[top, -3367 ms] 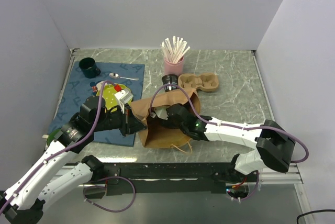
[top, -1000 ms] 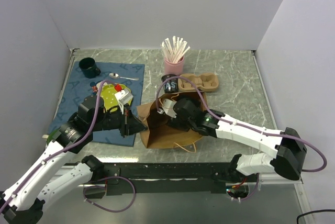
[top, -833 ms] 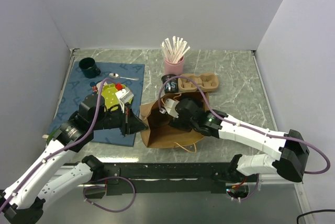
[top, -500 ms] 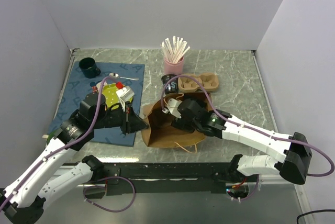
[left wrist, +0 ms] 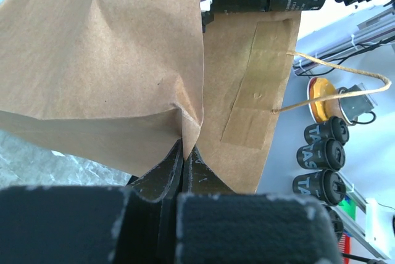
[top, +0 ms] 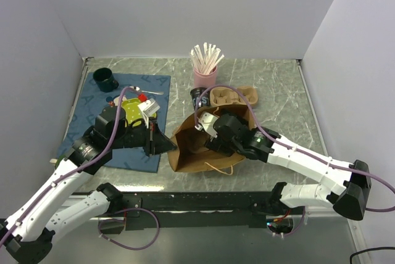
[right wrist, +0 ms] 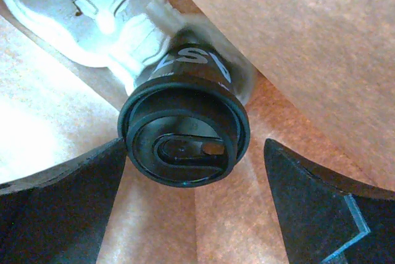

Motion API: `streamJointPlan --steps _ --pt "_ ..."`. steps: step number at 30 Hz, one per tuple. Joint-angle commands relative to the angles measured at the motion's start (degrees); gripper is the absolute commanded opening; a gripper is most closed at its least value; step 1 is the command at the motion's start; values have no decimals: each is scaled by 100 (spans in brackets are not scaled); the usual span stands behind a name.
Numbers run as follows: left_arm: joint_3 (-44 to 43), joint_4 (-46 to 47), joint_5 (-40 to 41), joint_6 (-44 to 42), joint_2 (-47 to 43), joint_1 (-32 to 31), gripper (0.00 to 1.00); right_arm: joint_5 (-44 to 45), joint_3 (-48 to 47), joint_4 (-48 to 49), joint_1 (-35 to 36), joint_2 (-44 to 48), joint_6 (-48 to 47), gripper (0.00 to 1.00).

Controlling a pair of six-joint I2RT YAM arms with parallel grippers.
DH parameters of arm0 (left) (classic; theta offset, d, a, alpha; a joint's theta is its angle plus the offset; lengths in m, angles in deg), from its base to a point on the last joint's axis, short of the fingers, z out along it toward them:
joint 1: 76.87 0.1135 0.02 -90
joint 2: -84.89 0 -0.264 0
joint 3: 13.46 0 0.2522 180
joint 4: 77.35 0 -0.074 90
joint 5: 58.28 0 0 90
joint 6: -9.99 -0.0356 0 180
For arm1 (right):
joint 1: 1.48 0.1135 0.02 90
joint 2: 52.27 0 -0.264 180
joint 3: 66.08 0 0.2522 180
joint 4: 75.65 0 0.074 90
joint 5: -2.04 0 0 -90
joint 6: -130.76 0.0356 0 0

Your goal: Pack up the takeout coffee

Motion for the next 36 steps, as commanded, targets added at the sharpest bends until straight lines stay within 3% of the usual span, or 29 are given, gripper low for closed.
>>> streamJointPlan --steps 1,28,36 --pt "-262 84 -304 110 61 -40 1 -31 -270 -120 -57 272 275 98" --pt "-921 -170 -199 171 729 -40 1 -365 -771 -630 22 553 626 91" --pt "-1202 -293 38 259 905 -40 9 -462 -1035 -876 119 649 749 88"
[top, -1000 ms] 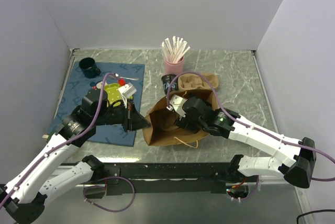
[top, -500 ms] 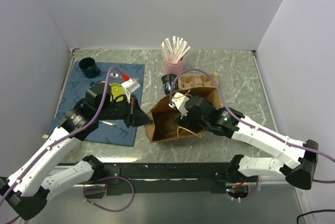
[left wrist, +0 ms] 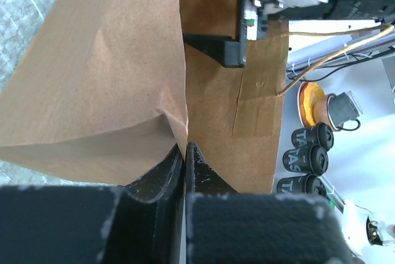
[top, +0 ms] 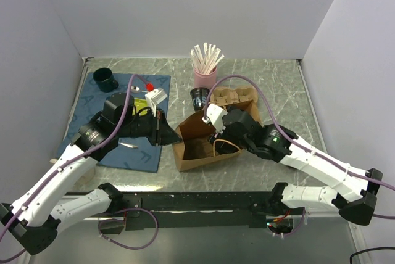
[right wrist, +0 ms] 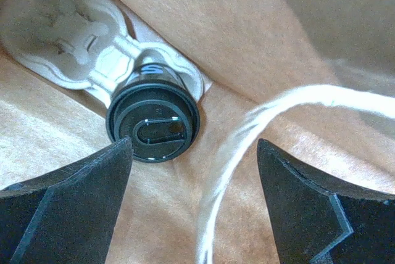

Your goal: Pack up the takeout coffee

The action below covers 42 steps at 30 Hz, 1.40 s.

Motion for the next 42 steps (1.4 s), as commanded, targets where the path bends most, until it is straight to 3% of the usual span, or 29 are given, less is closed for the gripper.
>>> streamJointPlan --steps 1,22,34,42 --pt "-378 -3 113 115 46 -29 10 -75 -381 -157 90 225 164 88" --pt "-1301 -364 1351 88 679 -21 62 -198 -1102 -176 108 419 752 81" --pt "-2118 -741 3048 141 1154 6 80 364 -1638 282 99 94 1350 81" --pt "-2251 -470 3707 282 1321 59 83 409 -1945 353 82 68 1561 78"
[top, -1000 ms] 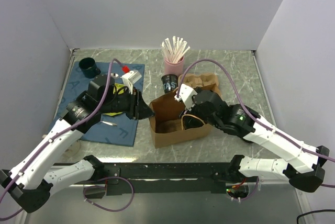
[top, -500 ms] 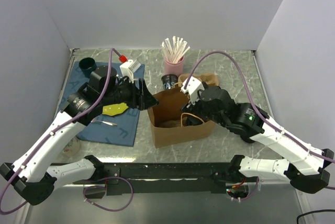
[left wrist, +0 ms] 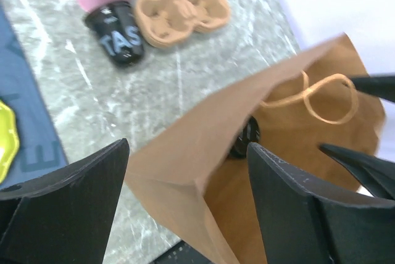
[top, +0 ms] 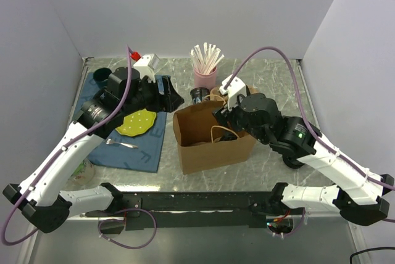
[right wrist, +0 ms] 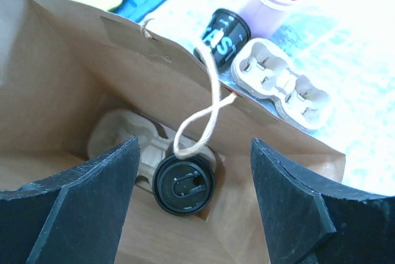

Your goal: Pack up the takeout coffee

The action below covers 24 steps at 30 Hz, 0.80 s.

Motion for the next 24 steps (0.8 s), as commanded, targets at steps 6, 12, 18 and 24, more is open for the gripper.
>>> streamJointPlan --steps 6,12,18,24 --pt "-421 298 831 -71 240 181 81 298 -550 123 23 -22 268 74" --pt "-518 878 454 -141 503 401 78 824 -559 122 14 30 14 70" --pt "-764 1212 -73 -98 925 603 73 1274 -770 350 23 66 -198 69" --pt "-1282 1283 -92 -124 1461 700 70 913 -1234 474 14 101 -242 69"
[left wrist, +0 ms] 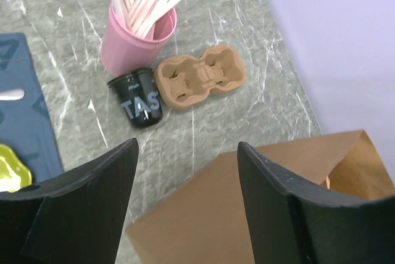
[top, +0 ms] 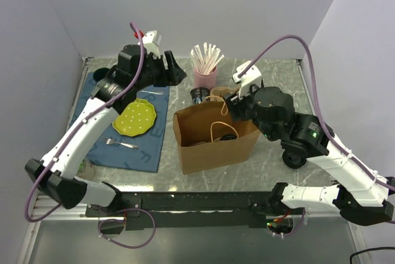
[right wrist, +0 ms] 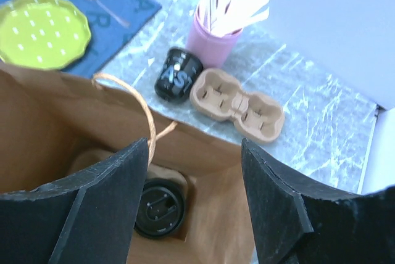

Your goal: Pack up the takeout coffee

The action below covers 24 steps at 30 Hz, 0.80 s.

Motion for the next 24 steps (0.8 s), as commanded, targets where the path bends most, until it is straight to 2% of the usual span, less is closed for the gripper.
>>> streamJointPlan --steps 1,7,12,17,19,24 --pt "-647 394 -177 -89 453 143 69 -77 -698 317 23 44 -2 69" --pt "-946 981 -396 -264 1340 555 64 -859 -1471 316 23 -158 148 72" --pt "-1043 1623 -722 -405 2132 1038 60 -545 -1657 27 14 -211 490 75" --pt "-1175 2528 -1371 -458 2985 1365 53 151 -1973 -781 23 -439 1596 76" --pt "-1350 2819 -1644 -528 3327 1400 52 195 -2060 -975 23 -632 1642 76" --pt "-1439 3678 -2495 -468 3759 1444 47 292 -3158 -1581 23 -1475 1669 76"
